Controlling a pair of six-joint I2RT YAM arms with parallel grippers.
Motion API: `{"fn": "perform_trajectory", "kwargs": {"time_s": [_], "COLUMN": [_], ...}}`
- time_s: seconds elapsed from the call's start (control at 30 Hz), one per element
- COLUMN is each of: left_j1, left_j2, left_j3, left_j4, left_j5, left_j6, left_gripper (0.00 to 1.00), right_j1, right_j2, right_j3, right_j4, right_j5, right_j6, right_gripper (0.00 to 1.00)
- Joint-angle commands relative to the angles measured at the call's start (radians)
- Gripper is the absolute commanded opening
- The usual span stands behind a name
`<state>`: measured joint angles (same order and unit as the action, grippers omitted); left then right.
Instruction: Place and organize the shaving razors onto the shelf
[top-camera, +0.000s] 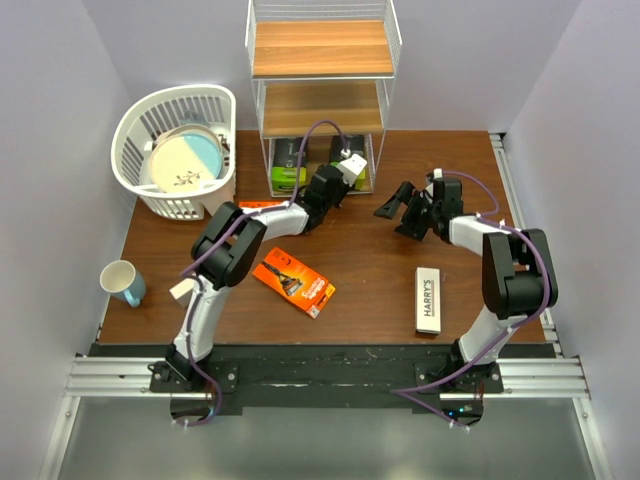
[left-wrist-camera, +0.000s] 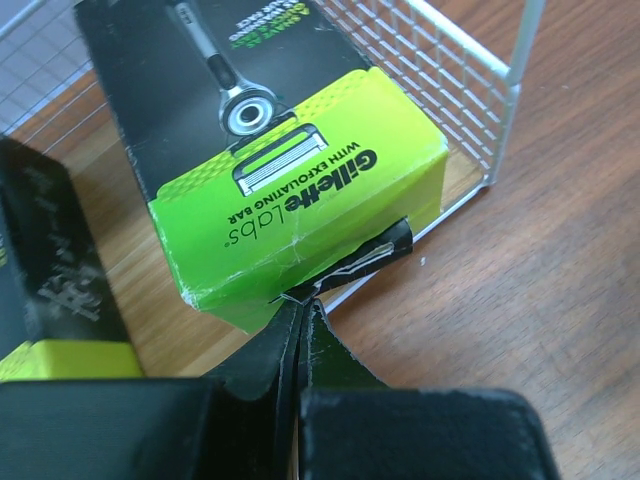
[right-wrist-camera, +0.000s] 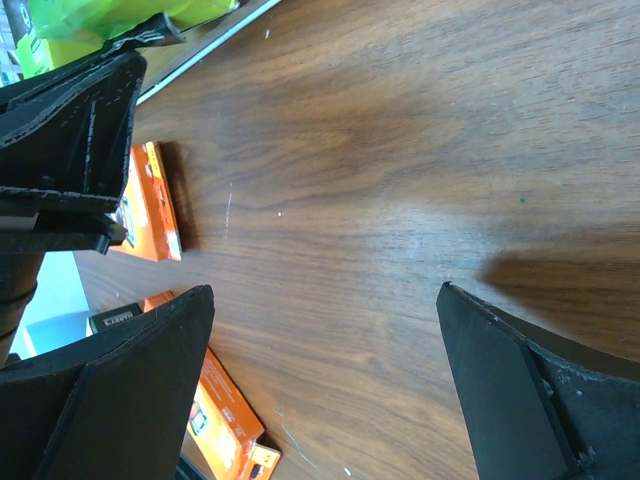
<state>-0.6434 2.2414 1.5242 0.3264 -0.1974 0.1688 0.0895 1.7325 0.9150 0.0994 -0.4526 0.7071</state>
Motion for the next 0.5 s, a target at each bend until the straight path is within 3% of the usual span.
{"fn": "perform_trajectory", "kwargs": {"time_s": [0.0, 0.47], "left_j1": [0.005, 0.007], "left_j2": [0.007, 0.003], "left_j3": [0.079, 0.083], "left_j4": [0.057, 0.011], "left_j5": [0.050, 0.137], "left_j6": [0.012, 0.021], "left_gripper": [0.00, 0.00], "right_j1": [-0.004, -0.004], "right_j2": [0.018, 0.053], "right_j3": [0.038, 0.073], "right_j4": [0.039, 0.033], "right_j5": [0.028, 0.028], "right_j6": [0.008, 0.003], "right_gripper": [0.99, 0.99]}}
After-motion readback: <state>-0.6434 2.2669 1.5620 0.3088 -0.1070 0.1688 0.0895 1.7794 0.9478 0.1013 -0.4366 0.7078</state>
